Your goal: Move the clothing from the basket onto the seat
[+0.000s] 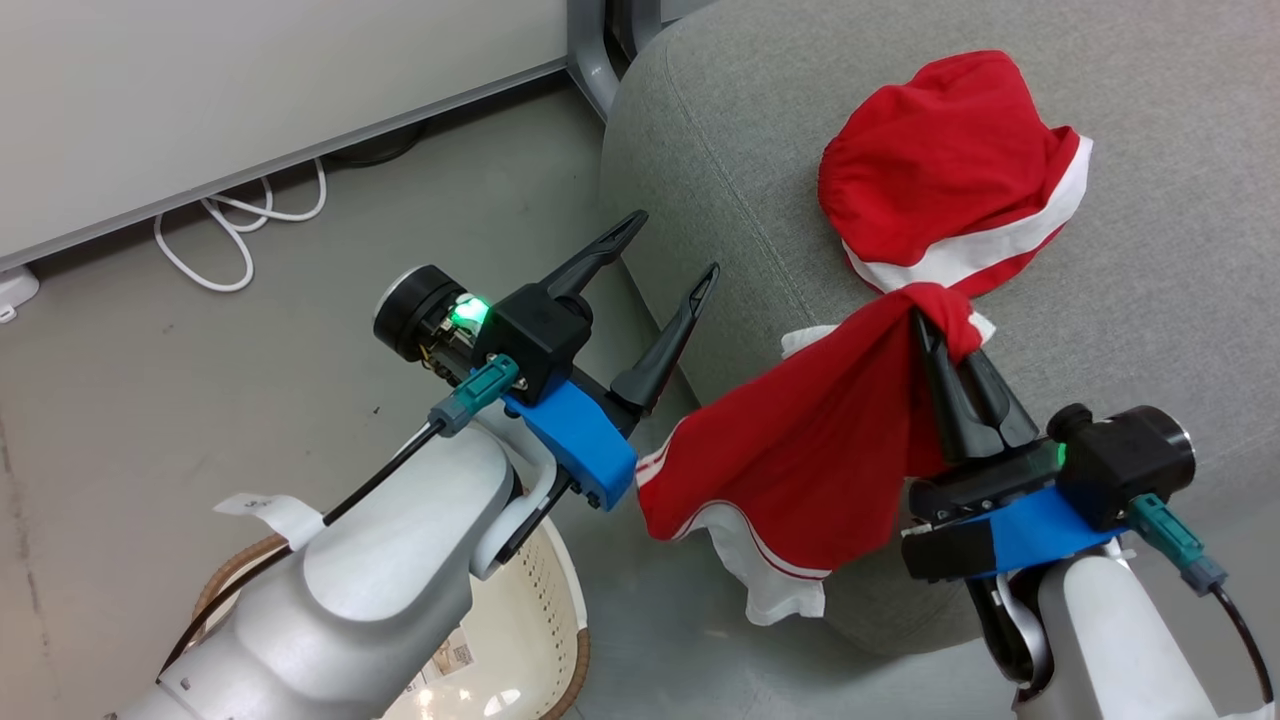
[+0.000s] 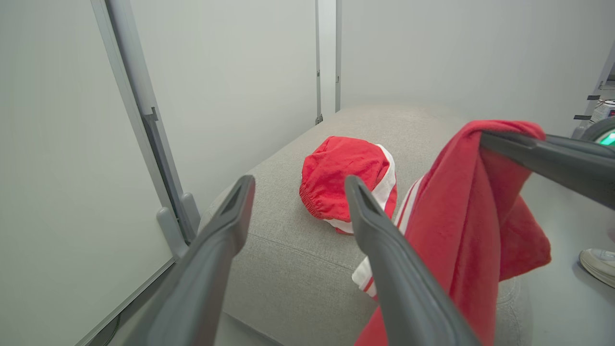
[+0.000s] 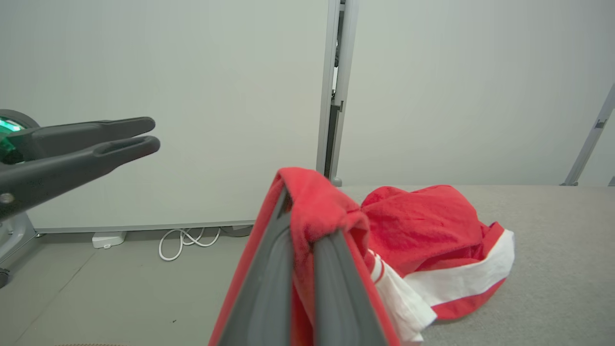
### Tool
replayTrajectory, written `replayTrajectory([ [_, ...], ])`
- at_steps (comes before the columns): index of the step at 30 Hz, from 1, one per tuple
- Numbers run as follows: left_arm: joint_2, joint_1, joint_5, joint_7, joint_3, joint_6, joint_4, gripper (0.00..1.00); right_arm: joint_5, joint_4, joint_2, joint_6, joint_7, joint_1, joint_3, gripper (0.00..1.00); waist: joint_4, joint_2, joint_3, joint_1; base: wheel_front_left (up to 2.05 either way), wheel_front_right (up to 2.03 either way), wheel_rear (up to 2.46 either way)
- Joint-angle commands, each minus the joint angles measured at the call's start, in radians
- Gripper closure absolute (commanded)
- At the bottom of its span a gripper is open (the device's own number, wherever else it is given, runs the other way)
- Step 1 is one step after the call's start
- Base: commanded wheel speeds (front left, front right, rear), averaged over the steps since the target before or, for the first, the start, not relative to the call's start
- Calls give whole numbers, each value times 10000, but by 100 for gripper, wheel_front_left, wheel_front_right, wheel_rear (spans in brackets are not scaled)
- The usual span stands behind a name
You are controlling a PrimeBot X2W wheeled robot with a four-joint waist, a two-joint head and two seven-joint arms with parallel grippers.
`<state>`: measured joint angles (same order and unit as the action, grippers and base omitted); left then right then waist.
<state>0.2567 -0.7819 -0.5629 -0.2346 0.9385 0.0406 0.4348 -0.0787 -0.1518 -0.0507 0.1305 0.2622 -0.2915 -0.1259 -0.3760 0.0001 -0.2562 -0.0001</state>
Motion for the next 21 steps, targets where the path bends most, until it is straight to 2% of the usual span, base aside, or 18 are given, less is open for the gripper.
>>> replayTrajectory([
  [1,74,-155,24,22,-2,-26,-41,0,-44,147,6,5,43,-52,67,100,10,-1,-51,1,0,0,0],
  [7,182,-264,74,28,-29,-103,-166,0,9,531,3,4,41,-1042,433,100,113,-1,-433,1,0,0,0],
  [13,359,-522,167,32,-128,-249,-446,0,277,948,7,5,41,-2751,1401,100,447,-1,-1215,1,0,0,0],
  [21,820,-1124,533,124,-235,-425,-999,0,598,1565,-759,4,40,-5245,3031,100,957,-1,-2795,1,0,0,0],
])
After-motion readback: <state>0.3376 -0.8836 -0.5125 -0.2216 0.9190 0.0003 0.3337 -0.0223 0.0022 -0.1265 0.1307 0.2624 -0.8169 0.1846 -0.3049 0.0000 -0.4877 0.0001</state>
